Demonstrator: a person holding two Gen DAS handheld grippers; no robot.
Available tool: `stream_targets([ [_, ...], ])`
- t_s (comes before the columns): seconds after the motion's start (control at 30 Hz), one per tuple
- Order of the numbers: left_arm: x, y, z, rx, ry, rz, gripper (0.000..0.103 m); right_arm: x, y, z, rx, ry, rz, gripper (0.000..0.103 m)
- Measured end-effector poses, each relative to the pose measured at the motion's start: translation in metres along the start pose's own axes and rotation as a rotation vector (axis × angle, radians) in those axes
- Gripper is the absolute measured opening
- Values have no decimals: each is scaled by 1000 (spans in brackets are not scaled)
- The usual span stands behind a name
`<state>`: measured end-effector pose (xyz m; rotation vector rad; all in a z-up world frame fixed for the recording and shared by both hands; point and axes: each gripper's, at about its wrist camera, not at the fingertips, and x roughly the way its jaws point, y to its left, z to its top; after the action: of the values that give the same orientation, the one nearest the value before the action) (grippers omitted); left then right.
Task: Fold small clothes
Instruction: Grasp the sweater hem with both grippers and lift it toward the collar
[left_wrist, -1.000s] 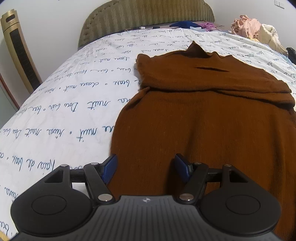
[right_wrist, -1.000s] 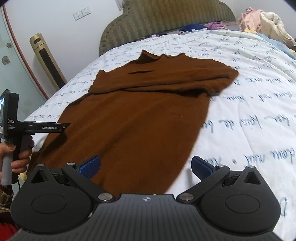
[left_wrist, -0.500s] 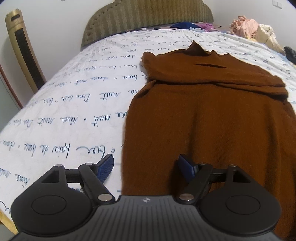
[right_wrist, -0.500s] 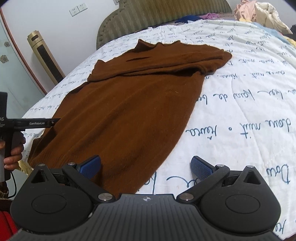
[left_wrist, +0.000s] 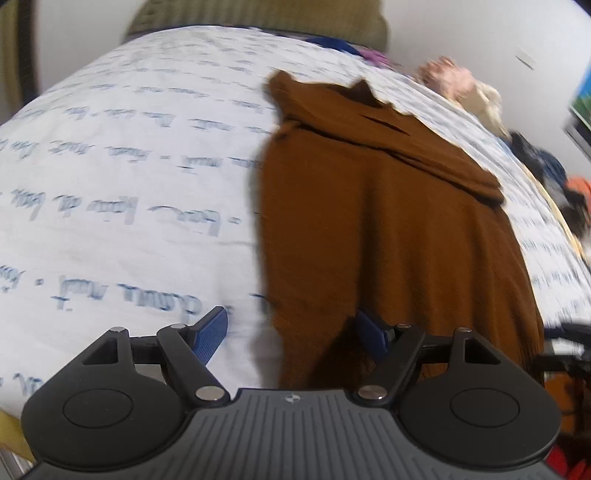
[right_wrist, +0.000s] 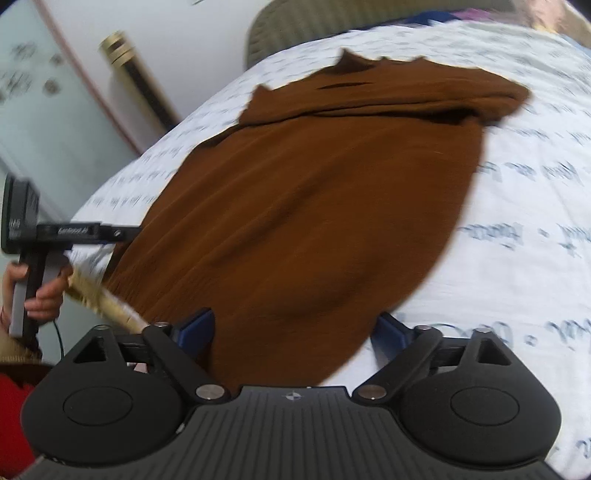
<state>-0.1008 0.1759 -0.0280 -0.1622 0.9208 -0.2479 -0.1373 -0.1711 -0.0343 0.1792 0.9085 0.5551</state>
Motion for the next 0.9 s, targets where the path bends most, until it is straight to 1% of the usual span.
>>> stream_targets([
  [0.03,1,-5,-1,24,3,-8,71,3,5,1,-19,2,3,79],
  [0.07,3,-11,-2,47,8,-12,55,6,9,2,-34,4,1,74],
  [0.1,5,-17,-3,68,16,-16,41,8,12,3,-47,7,-3,63],
  [0.13,6,-20,-3,76,21,-21,35,10,14,5,-60,9,-12,48],
  [0.17,7,-22,-2,74,31,-38,20,11,15,6,-68,6,-21,42],
  [0.2,8,-23,0,63,45,-64,9,11,15,8,-69,3,-22,33],
  [0.23,9,-23,1,51,56,-82,8,11,15,9,-62,-1,-16,27],
  [0.3,7,-27,2,58,54,-75,6,10,14,11,-56,-15,-18,21],
  [0.33,5,-29,2,63,48,-73,6,7,13,11,-56,-25,-20,20],
  [0.47,-7,-40,9,81,-2,-86,6,-6,15,18,-88,-83,-42,18],
  [0.57,-19,-50,24,102,-62,-80,6,-19,12,30,-97,-140,-62,17],
  [0.7,-25,-62,45,113,-113,-93,6,-31,2,49,-91,-210,-99,16],
  [0.8,-18,-69,58,113,-127,-88,6,-36,-9,60,-75,-248,-136,16],
  [0.9,-1,-72,62,98,-96,-84,6,-31,-23,67,-43,-253,-176,16],
])
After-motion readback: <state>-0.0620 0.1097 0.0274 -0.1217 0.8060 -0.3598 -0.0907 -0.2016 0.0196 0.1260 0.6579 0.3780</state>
